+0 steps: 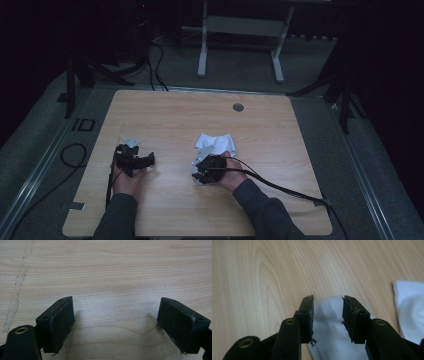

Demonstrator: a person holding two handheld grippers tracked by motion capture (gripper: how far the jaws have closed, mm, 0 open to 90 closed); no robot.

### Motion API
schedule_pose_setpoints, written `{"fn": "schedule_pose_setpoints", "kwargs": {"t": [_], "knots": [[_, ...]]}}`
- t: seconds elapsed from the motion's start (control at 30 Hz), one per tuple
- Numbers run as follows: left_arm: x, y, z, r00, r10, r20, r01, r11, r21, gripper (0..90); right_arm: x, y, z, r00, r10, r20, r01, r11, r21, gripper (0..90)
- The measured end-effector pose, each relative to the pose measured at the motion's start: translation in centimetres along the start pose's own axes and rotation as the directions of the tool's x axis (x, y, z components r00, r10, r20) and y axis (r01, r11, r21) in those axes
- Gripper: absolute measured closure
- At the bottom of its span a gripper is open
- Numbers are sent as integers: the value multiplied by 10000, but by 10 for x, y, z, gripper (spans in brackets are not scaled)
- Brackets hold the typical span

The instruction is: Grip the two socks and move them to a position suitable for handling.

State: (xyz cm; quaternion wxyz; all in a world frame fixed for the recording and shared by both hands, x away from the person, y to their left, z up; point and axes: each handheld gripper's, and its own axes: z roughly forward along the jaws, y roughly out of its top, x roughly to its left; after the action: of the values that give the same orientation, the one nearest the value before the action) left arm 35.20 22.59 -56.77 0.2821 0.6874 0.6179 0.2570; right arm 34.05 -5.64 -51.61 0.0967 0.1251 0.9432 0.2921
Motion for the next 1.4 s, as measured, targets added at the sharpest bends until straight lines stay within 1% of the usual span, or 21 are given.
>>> {"fn": "schedule_pose_setpoints", "kwargs": {"t": [0.03, 0.07, 0.13, 0.2, 0.23, 0.33, 0.37, 0.5, 0.6, 0.63, 0.67, 0.73, 0.8, 0.87, 0.9, 0.93, 0.97, 1.0, 1.1, 1.23, 1.4], "knots": [[0, 0, 0, 10000, -1, 3, 1, 10000, 0, 144, 0, 1, 2, 10000, 27, -43, -27, 10000, -69, 610], [0, 0, 0, 10000, 1, 9, -1, 10000, 2, 144, -2, 0, 5, 9999, 155, -73, -155, 9999, -75, 611], [0, 0, 0, 10000, -1, 2, 1, 10000, -2, 144, -6, -3, 13, 9993, 367, -76, -366, 9992, 160, 614], [0, 0, 0, 10000, -1, 1, 1, 10000, -1, 144, -5, -3, 16, 9996, 287, -71, -285, 9993, 247, 642], [0, 0, 0, 10000, -2, -2, 2, 10000, 6, 144, -5, -3, 17, 9996, 259, -59, -258, 9995, 203, 698], [0, 0, 0, 10000, 1, 1, -1, 10000, 0, 144, -8, -3, 14, 9993, 375, -69, -374, 9993, 73, 884], [0, 0, 0, 10000, -2, 2, 2, 10000, -2, 144, -9, -2, 12, 9989, 463, -62, -463, 9989, 2, 893], [0, 0, 0, 10000, 0, 2, 0, 10000, 0, 144, -12, 0, 0, 9984, 563, 110, -560, 9982, -229, 899], [0, 0, 0, 10000, 0, 1, 0, 10000, -1, 144, -12, 1, -6, 9986, 526, 101, -522, 9981, -326, 897], [0, 0, 0, 10000, -2, 3, 2, 10000, 0, 144, -12, 1, -6, 9987, 507, 56, -505, 9983, -295, 876], [0, 0, 0, 10000, 1, 1, -1, 10000, -1, 144, -12, 1, -4, 9988, 489, -67, -490, 9984, -267, 807], [0, 0, 0, 10000, 0, 2, 0, 10000, -2, 144, -11, 0, 2, 9987, 505, -94, -507, 9984, -257, 689], [0, 0, 0, 10000, -2, 1, 2, 10000, -4, 144, -10, -2, 10, 9981, 603, -116, -605, 9980, -154, 632], [0, 0, 0, 10000, -3, 2, 3, 10000, -4, 144, -11, -4, 17, 9975, 669, -232, -669, 9978, 7, 634], [0, 0, 0, 10000, -1, 1, 1, 10000, -2, 144, -11, -5, 20, 9975, 661, -244, -659, 9978, 93, 676], [0, 0, 0, 10000, -2, 3, 2, 10000, -2, 144, -11, -5, 22, 9976, 643, -242, -639, 9978, 186, 759], [0, 0, 0, 10000, -3, 2, 3, 10000, -2, 144, -11, -5, 23, 9977, 650, -213, -646, 9978, 158, 829], [0, 0, 0, 10000, -1, -2, 1, 10000, 5, 144, -12, -5, 21, 9974, 696, -209, -694, 9975, 100, 861], [0, 0, 0, 10000, -1, -1, 1, 10000, 6, 144, -14, -3, 12, 9960, 889, -83, -891, 9959, -172, 876], [0, 0, 0, 10000, -1, 3, 1, 10000, -1, 144, -15, 1, -4, 9962, 851, 188, -842, 9955, -434, 878], [0, 0, 0, 10000, -1, 3, 1, 10000, -1, 144, -19, 1, -25, 9943, 783, 724, -749, 9960, -489, 877]]}}
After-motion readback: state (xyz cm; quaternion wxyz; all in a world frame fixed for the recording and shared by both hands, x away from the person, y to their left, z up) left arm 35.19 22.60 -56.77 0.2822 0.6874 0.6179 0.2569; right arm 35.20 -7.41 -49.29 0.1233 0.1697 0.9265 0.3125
